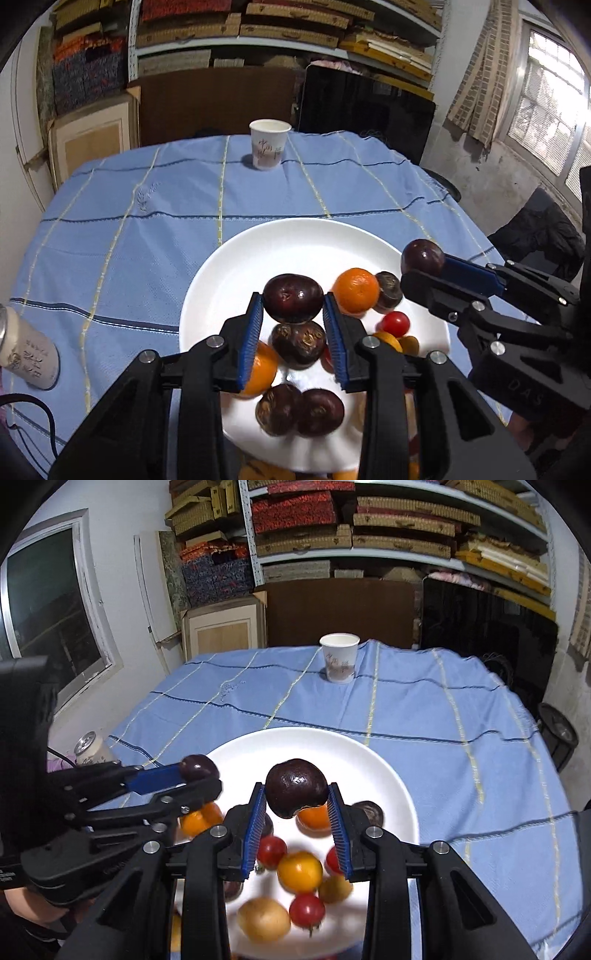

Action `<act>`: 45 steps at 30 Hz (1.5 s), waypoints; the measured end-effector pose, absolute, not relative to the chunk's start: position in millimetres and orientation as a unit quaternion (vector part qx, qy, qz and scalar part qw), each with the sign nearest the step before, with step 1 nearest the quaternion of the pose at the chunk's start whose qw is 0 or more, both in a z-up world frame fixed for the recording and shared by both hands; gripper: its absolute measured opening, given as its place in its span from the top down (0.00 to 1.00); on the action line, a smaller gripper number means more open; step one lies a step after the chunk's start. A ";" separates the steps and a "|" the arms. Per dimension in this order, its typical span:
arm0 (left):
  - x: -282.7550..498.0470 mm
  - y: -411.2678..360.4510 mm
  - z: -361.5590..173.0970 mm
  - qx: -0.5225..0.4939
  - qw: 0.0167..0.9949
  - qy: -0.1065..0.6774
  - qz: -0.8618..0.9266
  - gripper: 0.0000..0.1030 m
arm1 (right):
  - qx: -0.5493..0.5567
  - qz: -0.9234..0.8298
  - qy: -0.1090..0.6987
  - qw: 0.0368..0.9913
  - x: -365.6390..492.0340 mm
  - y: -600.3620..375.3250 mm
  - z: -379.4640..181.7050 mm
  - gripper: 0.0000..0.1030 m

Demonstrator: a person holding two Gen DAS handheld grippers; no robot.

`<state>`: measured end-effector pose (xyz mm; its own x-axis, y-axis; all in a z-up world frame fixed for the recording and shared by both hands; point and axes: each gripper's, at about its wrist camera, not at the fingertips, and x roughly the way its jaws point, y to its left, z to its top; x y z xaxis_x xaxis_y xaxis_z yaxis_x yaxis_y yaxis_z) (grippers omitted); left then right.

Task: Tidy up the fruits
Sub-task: 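Carry both fruits onto the white plate and open both tools, then grasp a pale yellow round fruit with the left tool while the right tool grasps an orange tomato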

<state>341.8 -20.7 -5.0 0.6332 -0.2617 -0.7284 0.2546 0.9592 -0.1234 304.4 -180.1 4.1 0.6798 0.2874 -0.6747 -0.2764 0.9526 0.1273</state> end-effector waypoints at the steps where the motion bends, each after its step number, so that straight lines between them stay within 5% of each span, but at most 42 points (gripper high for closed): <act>1: 345.3 -19.2 -7.0 -0.007 0.904 0.405 -0.138 0.51 | 0.007 0.154 0.375 0.914 309.6 -179.7 1.2 0.59; 5: 343.8 -6.2 -1.3 -0.030 0.912 0.388 -0.128 0.30 | 0.013 0.151 0.375 0.915 314.4 -184.4 0.9 0.56; 14: 292.4 13.1 8.5 -0.030 0.917 0.374 -0.137 0.29 | 0.003 0.172 0.364 0.915 253.1 -191.7 9.7 0.54; 18: 246.0 21.4 -1.0 -0.012 0.922 0.364 -0.133 0.17 | 0.004 0.193 0.367 0.910 205.1 -192.8 0.8 0.46; 24: 190.8 32.1 -36.5 0.003 0.915 0.383 -0.126 0.13 | -0.024 0.202 0.387 0.899 142.8 -177.9 -46.4 0.40; 35: 173.1 32.0 -70.9 0.009 0.901 0.420 -0.105 0.12 | -0.024 0.176 0.414 0.893 149.8 -153.2 -70.2 0.37; 39: 175.3 28.0 -72.4 0.011 0.898 0.427 -0.106 0.12 | -0.012 0.175 0.429 0.886 153.3 -154.0 -76.8 0.64; 45: 181.7 13.0 -67.1 0.020 0.898 0.426 -0.107 0.12 | -0.020 0.167 0.421 0.891 130.0 -163.7 -75.9 0.64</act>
<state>181.7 13.0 -67.1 0.6139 -0.1744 -0.7699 0.2090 0.9764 -0.0546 130.0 -163.7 -75.9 0.5894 0.2807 -0.7575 -0.3150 0.9433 0.1046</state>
